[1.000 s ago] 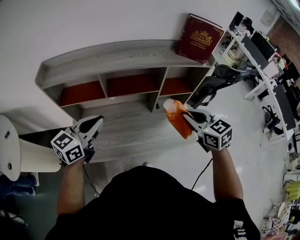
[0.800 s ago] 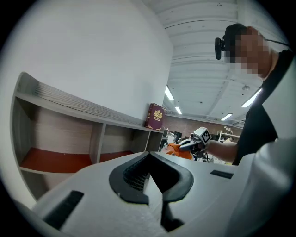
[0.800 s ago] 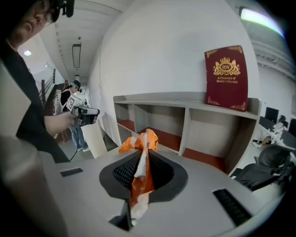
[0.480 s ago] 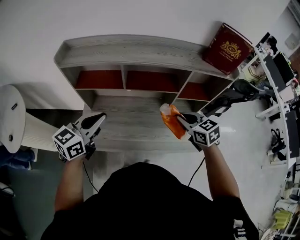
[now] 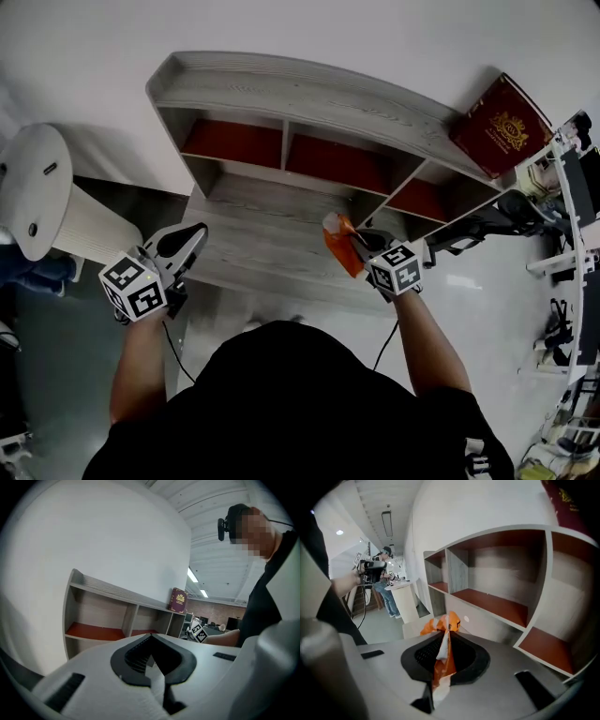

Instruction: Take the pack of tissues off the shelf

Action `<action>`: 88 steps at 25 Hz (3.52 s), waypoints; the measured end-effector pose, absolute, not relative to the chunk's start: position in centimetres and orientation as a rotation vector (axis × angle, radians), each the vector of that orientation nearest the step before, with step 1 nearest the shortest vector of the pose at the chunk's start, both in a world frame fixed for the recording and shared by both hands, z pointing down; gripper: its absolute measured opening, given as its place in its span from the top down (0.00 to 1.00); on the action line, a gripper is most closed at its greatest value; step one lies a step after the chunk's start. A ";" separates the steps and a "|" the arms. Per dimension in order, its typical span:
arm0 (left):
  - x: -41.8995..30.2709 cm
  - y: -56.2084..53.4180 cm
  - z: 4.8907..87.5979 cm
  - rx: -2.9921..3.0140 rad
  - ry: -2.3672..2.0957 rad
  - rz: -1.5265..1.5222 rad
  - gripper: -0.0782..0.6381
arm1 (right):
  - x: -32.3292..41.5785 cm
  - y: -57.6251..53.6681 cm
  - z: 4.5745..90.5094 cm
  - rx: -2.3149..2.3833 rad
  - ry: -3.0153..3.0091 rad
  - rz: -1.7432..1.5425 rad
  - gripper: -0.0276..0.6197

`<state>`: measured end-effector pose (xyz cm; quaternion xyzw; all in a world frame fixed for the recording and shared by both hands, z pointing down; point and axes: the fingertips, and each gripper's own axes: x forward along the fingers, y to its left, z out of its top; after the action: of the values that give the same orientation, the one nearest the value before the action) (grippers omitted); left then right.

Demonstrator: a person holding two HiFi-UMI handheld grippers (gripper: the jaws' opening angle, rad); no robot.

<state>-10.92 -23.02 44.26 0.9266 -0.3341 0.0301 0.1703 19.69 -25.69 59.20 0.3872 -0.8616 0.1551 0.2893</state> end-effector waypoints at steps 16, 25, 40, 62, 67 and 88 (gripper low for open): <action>-17.4 -18.1 47.2 2.430 -1.241 0.113 0.87 | 15.2 -27.2 74.4 0.834 -2.242 0.377 0.92; -19.2 -15.7 48.3 2.346 -1.326 0.105 0.87 | 13.2 -27.1 79.4 0.737 -2.196 0.321 0.92; -19.8 -13.4 50.1 2.266 -1.370 0.117 0.87 | 11.9 -26.7 85.0 0.692 -2.128 0.329 0.92; -18.0 -13.1 50.2 2.286 -1.336 0.116 0.87 | 13.8 -27.0 84.0 0.744 -2.149 0.399 0.69; -17.1 -13.5 49.4 2.317 -1.321 0.106 0.87 | 14.6 -27.2 83.1 0.782 -2.155 0.442 0.68; -15.4 -15.1 48.9 2.402 -1.237 0.122 0.87 | 15.4 -28.3 77.2 0.941 -2.238 0.453 0.67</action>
<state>-15.43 -15.11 48.87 0.8670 -0.4465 0.0440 0.2169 15.42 -28.25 77.16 0.3598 -0.8555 0.1731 0.3297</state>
